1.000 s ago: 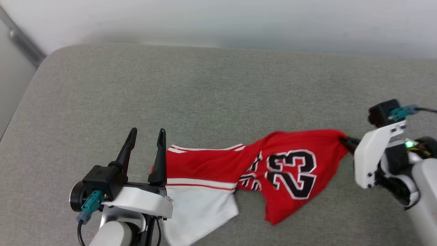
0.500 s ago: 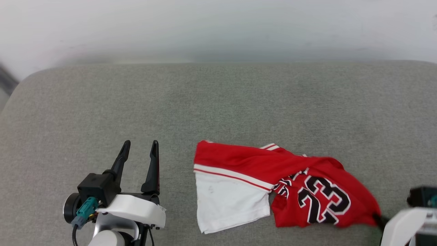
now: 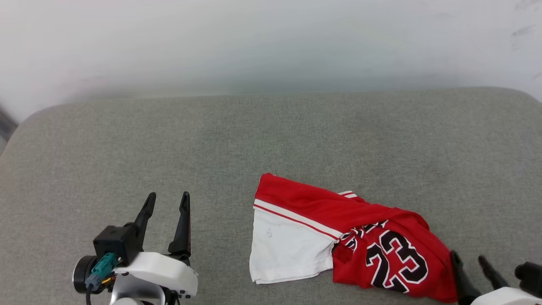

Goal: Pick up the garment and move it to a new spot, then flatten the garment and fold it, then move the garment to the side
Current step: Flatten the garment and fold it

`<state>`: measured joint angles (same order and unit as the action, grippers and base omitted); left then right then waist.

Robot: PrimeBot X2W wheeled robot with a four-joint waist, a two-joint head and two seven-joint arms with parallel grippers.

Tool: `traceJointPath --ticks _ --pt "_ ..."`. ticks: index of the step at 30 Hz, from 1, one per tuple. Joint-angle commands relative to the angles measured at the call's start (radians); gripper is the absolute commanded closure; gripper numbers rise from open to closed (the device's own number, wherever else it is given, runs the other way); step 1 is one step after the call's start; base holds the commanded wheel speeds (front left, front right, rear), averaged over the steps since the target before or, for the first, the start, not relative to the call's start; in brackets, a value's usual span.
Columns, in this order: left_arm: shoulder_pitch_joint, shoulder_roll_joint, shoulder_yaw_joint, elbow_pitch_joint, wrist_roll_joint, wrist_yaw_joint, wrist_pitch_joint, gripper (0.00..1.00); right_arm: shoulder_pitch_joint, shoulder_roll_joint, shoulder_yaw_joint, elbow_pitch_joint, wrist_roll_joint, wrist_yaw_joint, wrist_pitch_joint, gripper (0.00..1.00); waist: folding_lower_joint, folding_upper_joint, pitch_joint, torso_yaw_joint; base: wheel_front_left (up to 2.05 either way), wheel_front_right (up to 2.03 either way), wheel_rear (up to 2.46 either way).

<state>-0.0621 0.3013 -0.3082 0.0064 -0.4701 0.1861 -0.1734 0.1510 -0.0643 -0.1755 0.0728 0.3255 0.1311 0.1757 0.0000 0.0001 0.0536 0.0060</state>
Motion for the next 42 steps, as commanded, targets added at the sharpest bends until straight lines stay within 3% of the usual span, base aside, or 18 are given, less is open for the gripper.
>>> traceJointPath --ticks 1,5,9,13,20,26,31,39,40,41,42 --pt "0.013 0.004 0.004 0.000 -0.001 0.005 0.001 0.00 -0.013 0.004 -0.004 -0.008 -0.010 -0.001 -0.041 0.00 0.0000 -0.0001 -0.010 -0.003 0.00 0.00 0.00" --pt "0.026 0.010 0.007 -0.006 -0.008 0.011 0.007 0.00 -0.011 0.012 0.004 -0.039 -0.033 -0.001 -0.153 0.00 0.0000 -0.0001 -0.029 -0.008 0.00 0.00 0.00" --pt "0.034 0.014 0.009 -0.015 -0.009 0.017 0.011 0.00 0.002 0.014 0.004 -0.062 -0.029 -0.001 -0.157 0.00 0.0000 -0.0001 -0.041 -0.013 0.00 0.00 0.00" --pt "0.033 0.015 0.011 -0.028 -0.011 0.026 0.013 0.00 -0.018 0.015 -0.004 -0.055 -0.009 -0.001 -0.081 0.00 0.0000 -0.0001 -0.035 -0.020 0.00 0.00 0.00" --pt "-0.012 0.007 -0.005 -0.040 -0.001 0.017 0.007 0.00 -0.158 -0.125 0.020 0.058 0.052 -0.001 0.155 0.00 0.0000 -0.0001 0.022 -0.002 0.00 0.00 0.00" --pt "-0.056 -0.008 -0.018 -0.035 0.003 0.007 -0.009 0.00 -0.287 -0.276 0.178 0.137 0.127 -0.001 0.343 0.00 0.0000 -0.0001 0.098 0.040 0.00 0.00 0.00" --pt "-0.085 -0.017 -0.020 -0.022 0.003 0.001 -0.025 0.00 -0.387 -0.359 0.318 0.190 0.185 -0.001 0.434 0.00 0.0000 -0.0001 0.151 0.059 0.00 0.00 0.00" --pt "-0.119 -0.027 -0.024 0.009 -0.001 -0.010 -0.042 0.00 -0.440 -0.402 0.541 0.307 0.305 0.002 0.578 0.00 0.0000 -0.0001 0.181 0.069 0.00 0.00 0.00" --pt "-0.122 -0.028 -0.024 0.012 -0.002 -0.011 -0.043 0.00 -0.444 -0.405 0.558 0.315 0.315 0.002 0.588 0.61 0.0000 -0.0001 0.181 0.069 0.00 0.00 0.00" --pt "-0.123 -0.029 -0.024 0.015 -0.003 -0.011 -0.045 0.00 -0.451 -0.406 0.566 0.319 0.326 0.002 0.584 1.00 0.0000 -0.0001 0.180 0.068 0.00 0.00 0.00" --pt "-0.124 -0.030 -0.024 0.018 -0.004 -0.012 -0.047 0.00 -0.466 -0.408 0.572 0.319 0.333 0.002 0.572 1.00 0.0000 -0.0001 0.178 0.067 0.00 0.00 0.00"
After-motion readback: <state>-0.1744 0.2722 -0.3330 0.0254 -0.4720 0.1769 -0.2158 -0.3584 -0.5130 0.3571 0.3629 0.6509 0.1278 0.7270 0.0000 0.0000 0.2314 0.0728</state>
